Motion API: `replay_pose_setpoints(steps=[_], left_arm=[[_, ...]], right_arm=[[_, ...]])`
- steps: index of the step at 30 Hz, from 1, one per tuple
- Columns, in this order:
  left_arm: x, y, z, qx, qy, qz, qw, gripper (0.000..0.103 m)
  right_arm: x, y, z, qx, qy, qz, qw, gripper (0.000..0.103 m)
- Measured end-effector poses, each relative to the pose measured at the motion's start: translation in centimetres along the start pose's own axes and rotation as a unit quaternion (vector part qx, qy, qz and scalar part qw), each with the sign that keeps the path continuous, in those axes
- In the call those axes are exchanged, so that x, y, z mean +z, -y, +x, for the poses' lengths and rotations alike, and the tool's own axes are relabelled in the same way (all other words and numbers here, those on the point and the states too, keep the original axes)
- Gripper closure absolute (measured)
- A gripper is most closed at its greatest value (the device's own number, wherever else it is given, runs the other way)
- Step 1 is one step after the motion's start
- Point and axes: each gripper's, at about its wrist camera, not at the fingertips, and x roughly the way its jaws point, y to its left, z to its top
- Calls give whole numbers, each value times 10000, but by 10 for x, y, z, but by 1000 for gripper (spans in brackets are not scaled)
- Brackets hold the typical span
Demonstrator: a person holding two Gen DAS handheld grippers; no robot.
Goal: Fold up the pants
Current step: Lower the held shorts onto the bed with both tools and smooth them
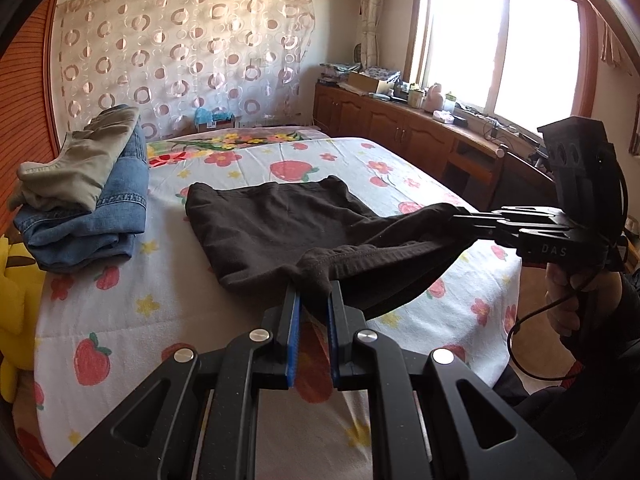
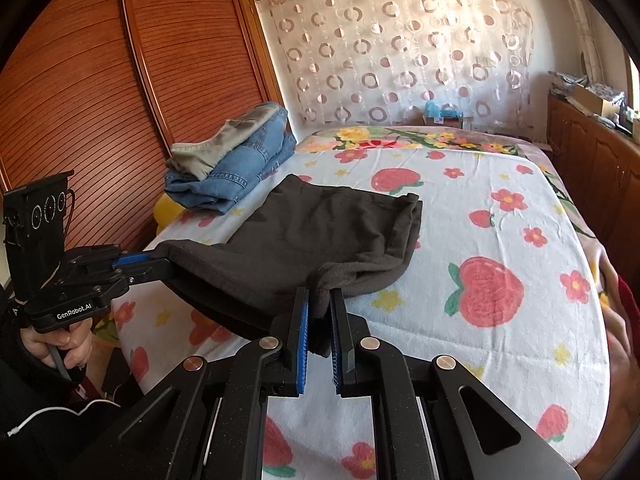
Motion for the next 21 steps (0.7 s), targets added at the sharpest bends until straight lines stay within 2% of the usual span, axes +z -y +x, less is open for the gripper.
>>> replay_pose_setpoints(steps=[15, 21], left_arm=[[14, 1, -21, -71, 391, -4, 9992, 90], [22, -12, -4, -8, 315, -58, 9995, 90]], right_arm=[[12, -3, -20, 23, 262, -146, 9995, 94], [18, 1, -12, -22, 259, -238, 9994, 94]])
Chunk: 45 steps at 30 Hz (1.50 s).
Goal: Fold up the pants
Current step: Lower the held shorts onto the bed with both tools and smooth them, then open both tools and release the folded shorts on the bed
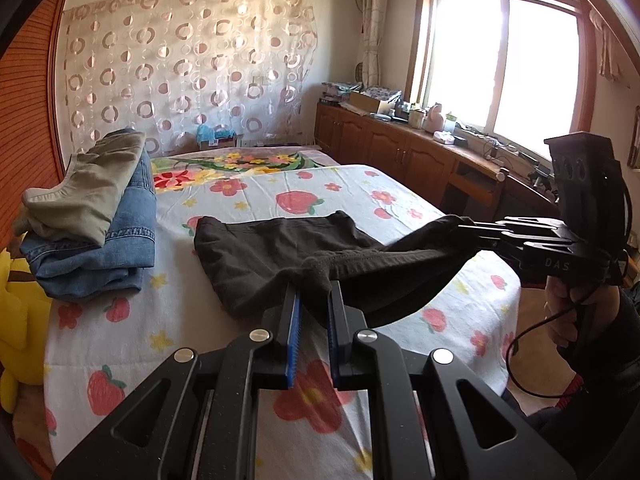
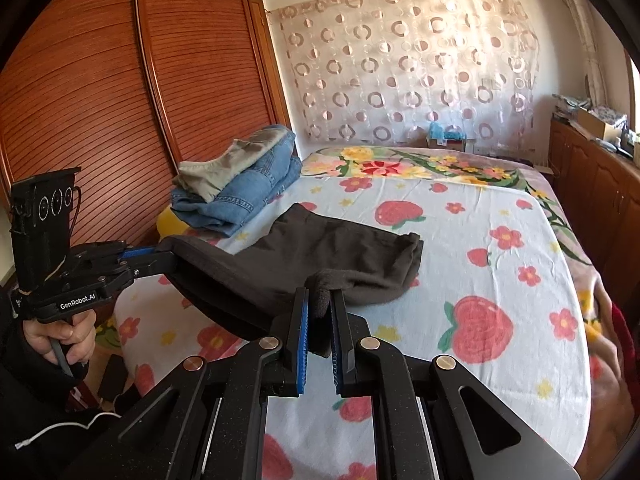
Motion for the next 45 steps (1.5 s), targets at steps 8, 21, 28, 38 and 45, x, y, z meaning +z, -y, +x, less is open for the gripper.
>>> replay_pose_setpoints(steps=[8, 21, 28, 38, 45], left_arm=[[22, -17, 26, 121, 41, -60, 9999, 90], [48, -29, 56, 359, 94, 49, 9993, 90], [48, -33, 70, 449, 7, 11, 9990, 87], [37, -41, 69, 554, -33, -99, 9984, 48], [21, -46, 73, 436, -217, -249, 9985, 27]], right_arm=[[20, 8, 36, -210, 1, -170, 9996, 94], [44, 24, 85, -388, -80, -132, 9991, 94], [51, 33, 108, -433, -232, -38, 9988, 94], [60, 39, 138, -505, -470, -56, 9976, 94], [66, 42, 149, -595, -510, -52, 9969, 94]])
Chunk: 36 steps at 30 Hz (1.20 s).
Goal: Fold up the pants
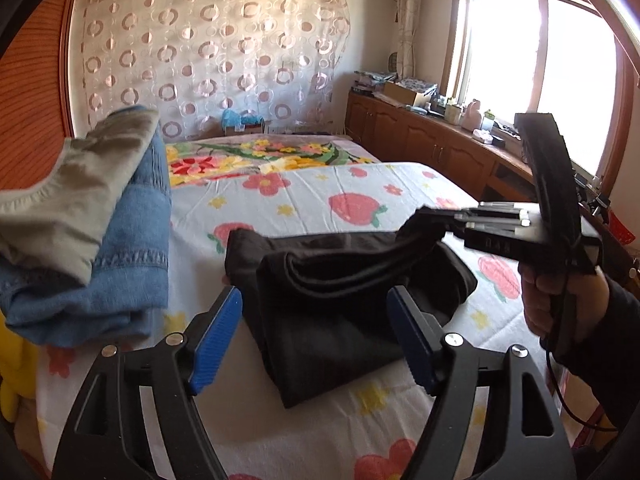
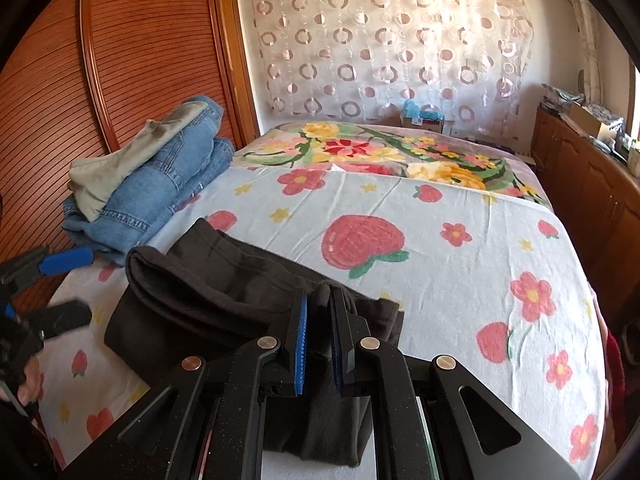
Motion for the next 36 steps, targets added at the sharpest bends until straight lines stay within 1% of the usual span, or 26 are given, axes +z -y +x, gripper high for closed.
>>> replay_pose_setpoints(steps=[1, 4, 6, 8, 10, 12, 13, 15, 18, 21, 25, 27, 31, 32, 33, 34, 35, 36], left_arm=[[-2, 0, 1, 21, -25, 1, 10000, 27], [-7, -1, 2, 93, -148, -16, 9998, 27], [-10, -3, 3, 45, -226, -71, 9997, 27], [-14, -5, 3, -19, -261, -102, 9996, 27], [-18, -5, 3, -22, -291, -112, 9995, 28], [-22, -5, 3, -56, -355, -124, 9993, 35], [-24, -5, 4, -81, -384, -137, 9991, 37], [-28, -5, 5, -117, -440, -156, 9988, 44], [-34, -3, 10, -129, -552, -118, 9983, 53], [-38, -2, 13, -103, -633, -106, 9979, 56], [-40, -1, 17, -52, -712, -90, 9974, 60], [-40, -2, 20, 0, -765, -87, 9970, 67], [-40, -4, 23, 50, -796, -95, 9968, 75], [-40, -4, 24, 85, -804, -78, 9967, 81], [-40, -4, 24, 130, -797, -58, 9967, 87], [-40, -4, 24, 153, -795, -49, 9967, 88], [-39, -4, 22, 140, -790, -61, 9968, 89], [-39, -4, 21, 137, -761, -71, 9970, 90]], right_arm=[[0, 1, 1, 9, 9, 23, 10000, 94], [2, 5, 0, -50, -7, 71, 10000, 82], [1, 7, -4, -78, 7, 80, 9999, 81], [-1, 12, -11, -49, 3, 107, 9999, 76], [-6, 15, -19, -46, -1, 93, 9999, 76], [-15, 16, -26, 24, -90, 45, 9999, 76], [-19, 17, -29, 43, -135, 35, 9999, 76], [-30, 19, -36, 126, -211, 87, 9997, 76], [-47, 23, -42, 269, -362, 189, 9988, 76], [-59, 24, -45, 297, -442, 186, 9984, 76], [-64, 25, -47, 367, -486, 231, 9979, 76], [-65, 25, -44, 382, -546, 224, 9975, 76], [-65, 28, -35, 420, -635, 220, 9969, 76], [-65, 29, -35, 446, -624, 232, 9968, 84], [-65, 29, -35, 498, -615, 233, 9966, 89], [-64, 29, -36, 537, -591, 223, 9966, 99], [-63, 30, -39, 448, -508, 197, 9975, 101], [-63, 31, -45, 330, -417, 152, 9985, 101]])
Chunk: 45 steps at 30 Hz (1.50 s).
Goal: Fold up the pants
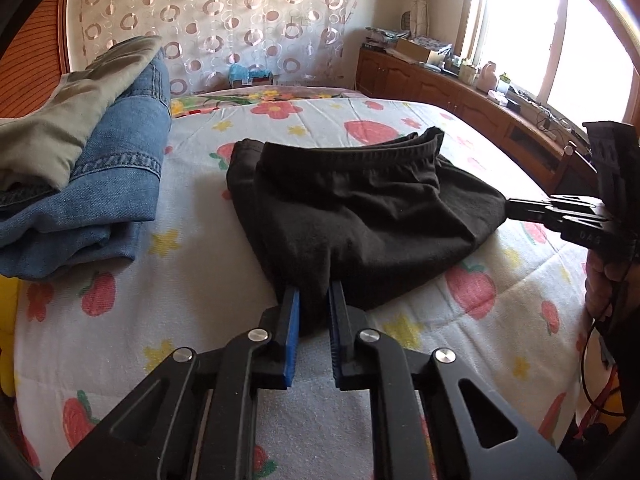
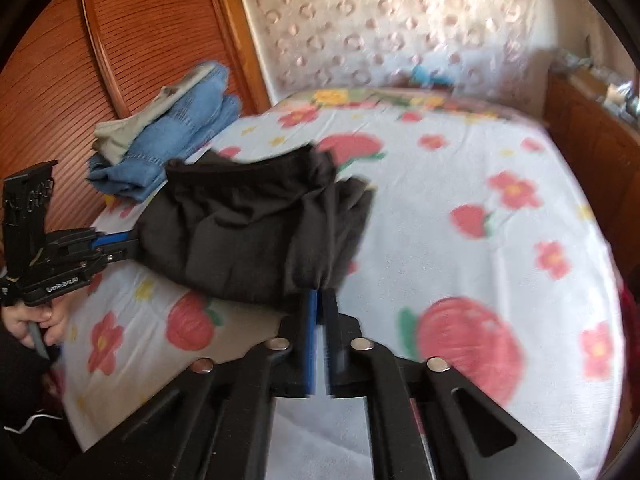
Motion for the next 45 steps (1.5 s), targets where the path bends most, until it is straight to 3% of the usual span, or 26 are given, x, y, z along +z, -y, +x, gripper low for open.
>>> replay_pose_setpoints(steps=[18, 24, 36, 40, 43, 45], left_arm=[[-19, 8, -64, -398, 386, 2, 9985, 92], [-25, 7, -67, -442, 344, -57, 9984, 92], [-34, 10, -60, -331, 158, 16, 9993, 92], [-37, 10, -57, -272, 98, 36, 9996, 91], [-34, 10, -56, -247, 129, 42, 9996, 77], [-31, 9, -57, -217, 210, 59, 9995, 57]], right_arm=[[-30, -16, -63, 293, 227, -9, 9993, 102], [-45, -19, -80, 297, 208, -2, 9993, 102], [-45, -22, -69, 173, 108, 72, 9998, 101], [-36, -31, -59, 166, 149, -51, 9997, 94], [-27, -37, -49, 175, 171, -149, 9996, 85], [-21, -41, -41, 191, 176, -211, 9994, 84]])
